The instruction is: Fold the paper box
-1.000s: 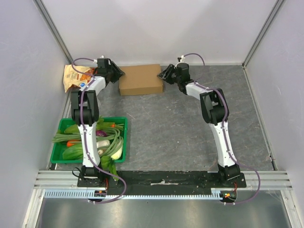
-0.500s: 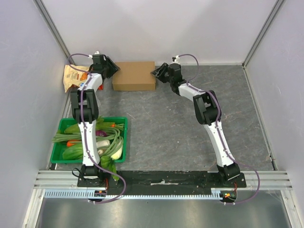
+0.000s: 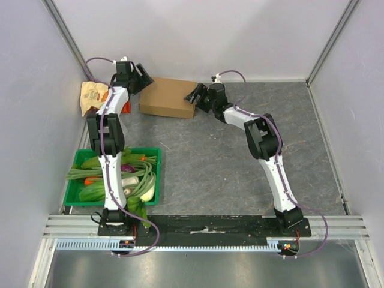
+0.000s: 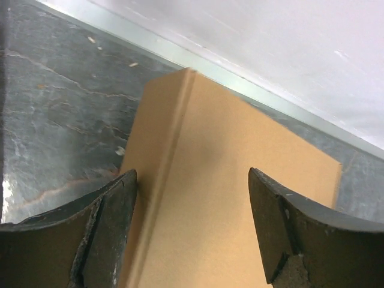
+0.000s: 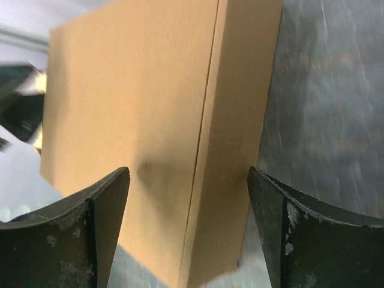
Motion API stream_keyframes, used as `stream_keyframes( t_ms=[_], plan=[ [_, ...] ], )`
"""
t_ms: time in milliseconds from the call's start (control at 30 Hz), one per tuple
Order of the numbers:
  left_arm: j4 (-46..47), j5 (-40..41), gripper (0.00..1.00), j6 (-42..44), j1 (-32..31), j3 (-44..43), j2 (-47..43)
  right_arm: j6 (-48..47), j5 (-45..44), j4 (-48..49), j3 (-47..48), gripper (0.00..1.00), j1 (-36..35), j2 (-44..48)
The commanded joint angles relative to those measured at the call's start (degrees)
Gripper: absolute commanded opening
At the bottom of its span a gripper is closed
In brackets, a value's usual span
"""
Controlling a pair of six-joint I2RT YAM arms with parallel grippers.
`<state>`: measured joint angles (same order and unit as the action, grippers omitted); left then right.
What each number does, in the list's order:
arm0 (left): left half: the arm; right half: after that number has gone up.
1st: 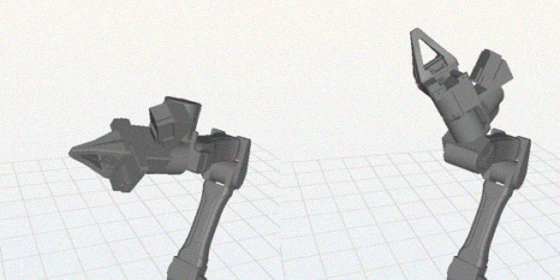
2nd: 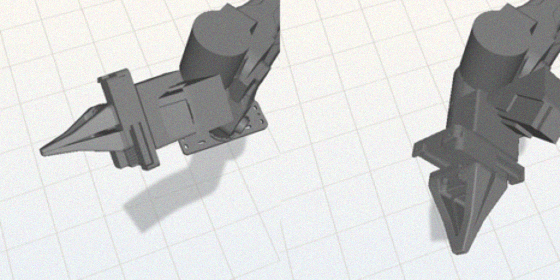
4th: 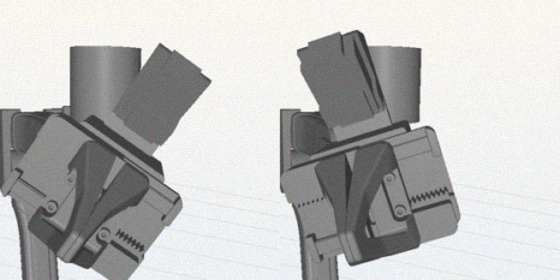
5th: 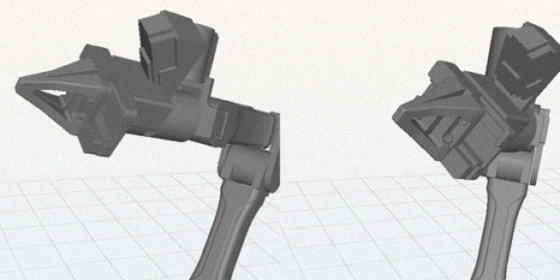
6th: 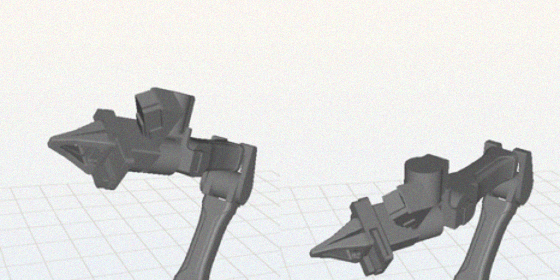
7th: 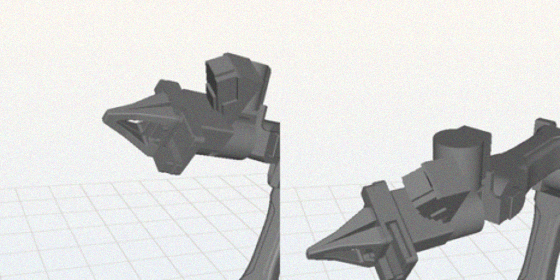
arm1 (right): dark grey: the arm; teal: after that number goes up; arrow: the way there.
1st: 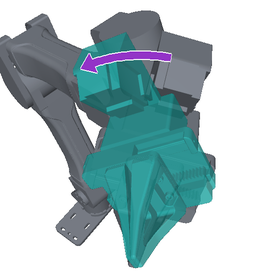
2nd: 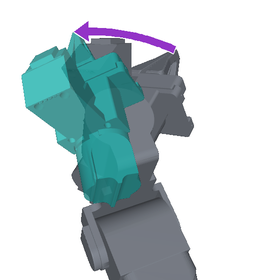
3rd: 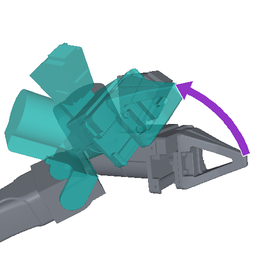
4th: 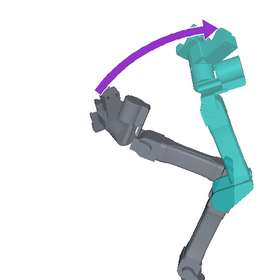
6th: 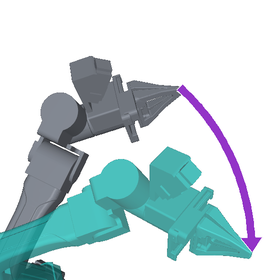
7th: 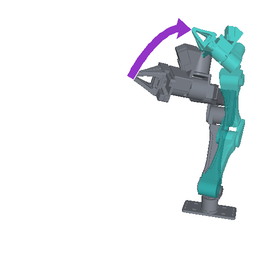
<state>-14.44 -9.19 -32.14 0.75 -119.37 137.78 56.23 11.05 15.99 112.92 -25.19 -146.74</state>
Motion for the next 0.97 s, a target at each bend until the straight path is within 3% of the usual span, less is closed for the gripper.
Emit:
stream_keyframes(
  t_ms=[0, 167, 233, 333, 400, 500, 533, 633, 800, 833, 933],
  plan=[
    [-3.7, 0.6, 0.81, 5.0, -2.2, -1.8, -12.7, -7.9, -1.3, -7.6, -11.5, 0.88, 1.1, 16.5],
    [-3.7, 2.7, 0.84, 5.2, -2.0, 2.0, -22.4, -18.7, -6.7, -18.8, -24.5, 0.90, 5.8, 36.0],
    [-6.3, 1.6, 0.82, 5.8, -1.9, -2.2, -23.1, -24.0, -6.9, -20.5, -29.8, 0.98, 6.6, 41.2],
    [-10.2, -4.0, 0.78, 4.4, -2.2, -5.4, -25.4, -26.8, -3.9, -27.3, -31.4, 0.98, 8.1, 46.6],
    [-8.1, -10.2, 0.75, 2.5, -2.6, -1.1, -32.1, -29.3, -6.5, -32.0, -31.9, 0.98, 8.1, 51.2],
    [1.3, -17.8, 0.75, 0.6, -4.1, 15.2, -42.3, -34.9, -13.7, -39.4, -34.3, 0.98, 8.2, 60.5],
    [4.1, -19.8, 0.74, -0.9, -4.3, 23.4, -49.0, -36.6, -14.9, -42.8, -34.4, 0.98, 8.1, 65.7],
    [8.4, -24.7, 0.75, 0.3, -4.3, 35.4, -64.5, -43.1, -21.6, -50.4, -32.6, 0.98, 8.2, 75.8],
    [5.2, -25.9, 0.83, 8.6, -4.2, 41.3, -84.1, -46.5, -21.5, -55.3, -28.5, 0.98, 8.2, 90.1],
    [3.9, -25.4, 0.86, 11.8, -4.2, 40.8, -86.6, -47.5, -16.8, -53.8, -28.8, 0.98, 8.2, 96.2],
    [0.8, -22.4, 0.92, 15.5, -4.3, 38.3, -94.4, -45.6, -13.4, -49.6, -29.2, 0.98, 8.3, 106.5]
  ],
)
